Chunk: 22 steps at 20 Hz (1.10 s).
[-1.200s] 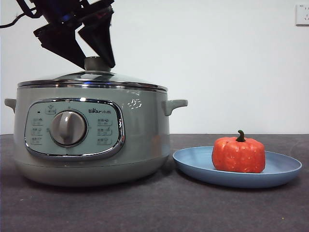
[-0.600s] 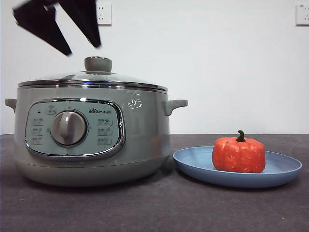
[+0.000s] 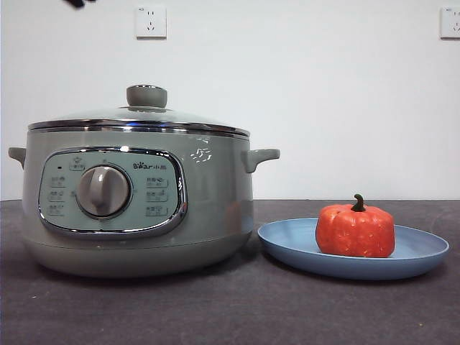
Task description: Take the pumpkin out from the steamer,put the pumpkin in the blue plate,close the lid
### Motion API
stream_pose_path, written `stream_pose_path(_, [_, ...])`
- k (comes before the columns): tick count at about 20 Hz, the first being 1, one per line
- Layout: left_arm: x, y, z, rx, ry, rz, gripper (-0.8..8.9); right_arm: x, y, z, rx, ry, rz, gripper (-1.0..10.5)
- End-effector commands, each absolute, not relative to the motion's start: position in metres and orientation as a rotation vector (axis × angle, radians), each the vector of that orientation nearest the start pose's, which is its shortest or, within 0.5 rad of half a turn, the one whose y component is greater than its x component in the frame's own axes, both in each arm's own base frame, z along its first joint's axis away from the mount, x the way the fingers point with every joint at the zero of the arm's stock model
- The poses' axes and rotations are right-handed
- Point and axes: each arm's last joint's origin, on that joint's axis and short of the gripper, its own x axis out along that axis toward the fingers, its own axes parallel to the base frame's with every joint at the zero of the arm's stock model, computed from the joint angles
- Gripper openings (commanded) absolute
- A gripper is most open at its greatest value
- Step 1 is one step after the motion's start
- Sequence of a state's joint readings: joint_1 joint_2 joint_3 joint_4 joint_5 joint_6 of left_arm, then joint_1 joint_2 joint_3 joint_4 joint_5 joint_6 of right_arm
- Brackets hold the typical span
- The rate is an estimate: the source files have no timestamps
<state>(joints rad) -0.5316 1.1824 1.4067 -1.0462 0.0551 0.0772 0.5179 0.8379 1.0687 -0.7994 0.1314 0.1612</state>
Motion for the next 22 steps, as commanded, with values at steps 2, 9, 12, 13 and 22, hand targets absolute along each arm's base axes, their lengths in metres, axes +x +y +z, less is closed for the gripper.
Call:
stream_pose_path(2, [0.162,-0.098,0.379,0.246,0.658,-0.595,-0.09,0.121,0.071,0.336,0.007,0.459,0.377,-0.1])
stream_pose_path(9, [0.117,-0.072,0.302,0.159,0.457,-0.59,-0.09,0.107,0.066,0.278,0.066,0.323,0.418,-0.1])
stream_pose_path(12, [0.111,-0.068,0.289,0.156,0.455,-0.589,-0.09,0.108,0.067,0.276,0.088,0.344,0.41,0.0])
stream_pose_path(13, [0.111,-0.068,0.289,0.159,0.463,-0.588,-0.08,0.108,0.067,0.275,0.106,0.358,0.405,0.0])
stream_pose_path(22, [0.111,-0.068,0.287,0.165,0.479,-0.589,-0.03,0.106,0.065,0.268,0.075,0.433,0.394,0.0])
